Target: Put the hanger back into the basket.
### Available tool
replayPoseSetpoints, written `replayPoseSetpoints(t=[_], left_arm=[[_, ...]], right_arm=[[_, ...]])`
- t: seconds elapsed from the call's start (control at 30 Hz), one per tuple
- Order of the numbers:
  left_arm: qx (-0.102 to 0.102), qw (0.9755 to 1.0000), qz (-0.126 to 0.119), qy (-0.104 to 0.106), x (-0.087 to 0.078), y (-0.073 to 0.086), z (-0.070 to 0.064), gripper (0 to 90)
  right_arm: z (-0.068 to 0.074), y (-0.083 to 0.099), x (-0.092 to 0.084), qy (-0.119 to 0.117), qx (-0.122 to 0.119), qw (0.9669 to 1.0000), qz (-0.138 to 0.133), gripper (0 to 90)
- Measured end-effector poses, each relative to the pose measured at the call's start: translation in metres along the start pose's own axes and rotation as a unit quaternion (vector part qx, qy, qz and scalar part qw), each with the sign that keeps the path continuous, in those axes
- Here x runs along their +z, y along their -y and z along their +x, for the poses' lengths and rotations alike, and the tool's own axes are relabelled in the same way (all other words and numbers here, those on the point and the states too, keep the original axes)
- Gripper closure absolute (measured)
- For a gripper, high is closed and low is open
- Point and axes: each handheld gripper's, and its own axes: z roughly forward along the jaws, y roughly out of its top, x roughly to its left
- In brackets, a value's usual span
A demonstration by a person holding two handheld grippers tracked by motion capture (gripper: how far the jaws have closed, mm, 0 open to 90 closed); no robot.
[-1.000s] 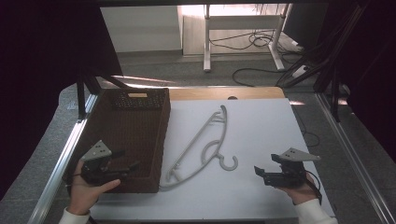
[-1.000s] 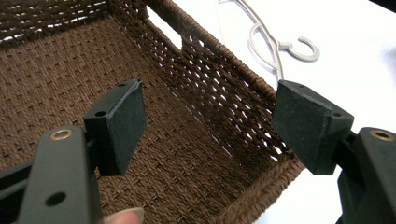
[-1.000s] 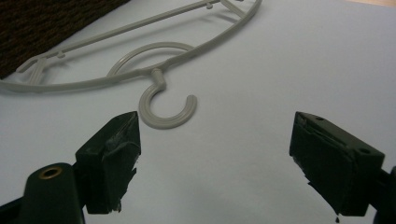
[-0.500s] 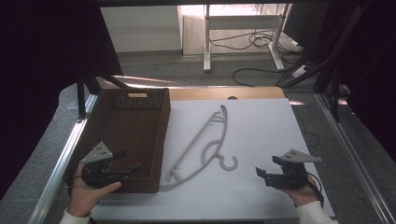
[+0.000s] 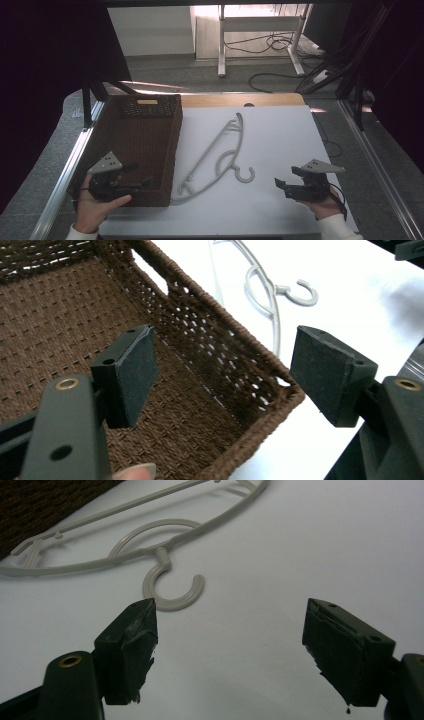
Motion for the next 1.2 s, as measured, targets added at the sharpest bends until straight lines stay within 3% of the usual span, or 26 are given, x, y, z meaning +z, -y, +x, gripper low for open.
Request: replayPoseSetpoints(t=[0.53,0.93,1.2], left_arm=[[0.028,0.9989,0.027,0.027,0.024,-0.029,-0.027,27.9],[0.023,0.9977,0.04,0.049,0.042,-0.039,-0.034,29.6],[0.031,0.9965,0.062,0.046,0.059,-0.047,-0.046,31.2]], right_arm=[[-0.002,0.0,0.002,-0.004,0.006,1.0,0.002,23.3],[-0.002,0.0,0.003,-0.005,0.006,1.0,0.005,23.4],[-0.002,0.0,0.004,-0.003,0.006,0.9999,0.009,23.4]])
